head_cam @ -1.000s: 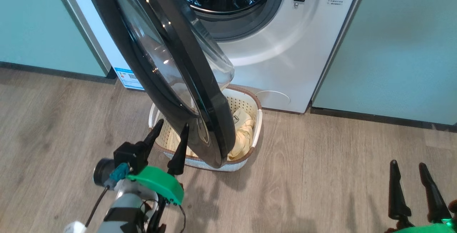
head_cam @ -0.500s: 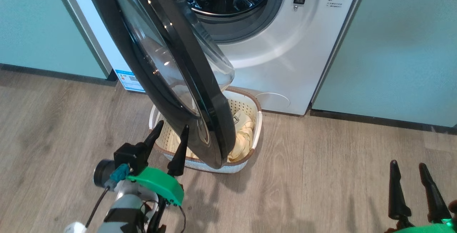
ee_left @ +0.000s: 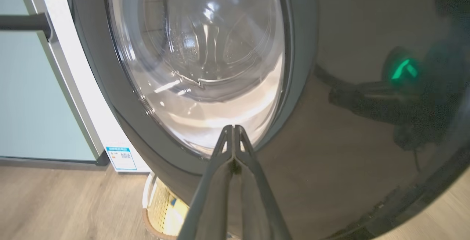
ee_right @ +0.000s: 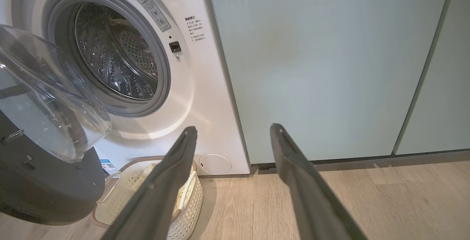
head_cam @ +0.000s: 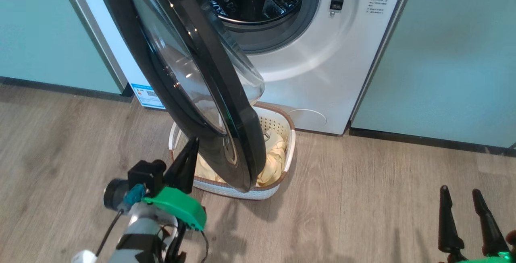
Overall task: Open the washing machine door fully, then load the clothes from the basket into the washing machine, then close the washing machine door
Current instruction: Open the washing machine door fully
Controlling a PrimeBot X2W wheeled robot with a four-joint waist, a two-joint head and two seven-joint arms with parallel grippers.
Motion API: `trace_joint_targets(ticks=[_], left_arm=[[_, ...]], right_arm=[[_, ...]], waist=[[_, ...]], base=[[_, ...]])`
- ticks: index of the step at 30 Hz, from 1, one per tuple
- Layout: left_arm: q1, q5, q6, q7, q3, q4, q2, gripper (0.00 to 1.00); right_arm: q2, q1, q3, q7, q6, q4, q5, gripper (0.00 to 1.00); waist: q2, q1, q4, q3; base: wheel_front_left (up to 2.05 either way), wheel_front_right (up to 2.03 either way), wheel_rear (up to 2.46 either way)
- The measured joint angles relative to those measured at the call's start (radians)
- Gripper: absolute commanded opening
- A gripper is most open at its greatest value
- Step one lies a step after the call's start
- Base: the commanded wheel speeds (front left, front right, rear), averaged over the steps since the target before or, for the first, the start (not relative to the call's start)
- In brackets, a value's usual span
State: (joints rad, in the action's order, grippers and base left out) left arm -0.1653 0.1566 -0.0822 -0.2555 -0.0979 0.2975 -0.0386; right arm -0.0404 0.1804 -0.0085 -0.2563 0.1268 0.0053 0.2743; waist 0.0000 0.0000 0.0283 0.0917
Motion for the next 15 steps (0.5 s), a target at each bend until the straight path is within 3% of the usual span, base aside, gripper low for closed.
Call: trace_joint_targets(ticks=[6,10,15], left_arm=[[-0.024,-0.025,0.049,0.0,0.038,-0.107,-0.01,0.0],[-0.079,-0.049,0.086,0.0,0.063,-0.249,-0.013,0.0],[-0.14,-0.081,0.086,-0.001,0.045,-0.445,-0.013,0.0]], right_arm=[[0.001,0.0,-0.005,0.0,0.0,-0.003,0.0,1.0],[0.001,0.001,-0.011,0.0,0.0,-0.005,0.0,1.0],[0.002,0.001,-0.017,0.0,0.0,-0.005,0.0,1.0]], waist=[[0.0,0.0,0.007,-0.008],[0.0,0.0,0.014,-0.012],[0.0,0.0,0.017,-0.014]], base=[[0.0,0.0,0.0],[0.0,0.0,0.0],[0.0,0.0,0.0]])
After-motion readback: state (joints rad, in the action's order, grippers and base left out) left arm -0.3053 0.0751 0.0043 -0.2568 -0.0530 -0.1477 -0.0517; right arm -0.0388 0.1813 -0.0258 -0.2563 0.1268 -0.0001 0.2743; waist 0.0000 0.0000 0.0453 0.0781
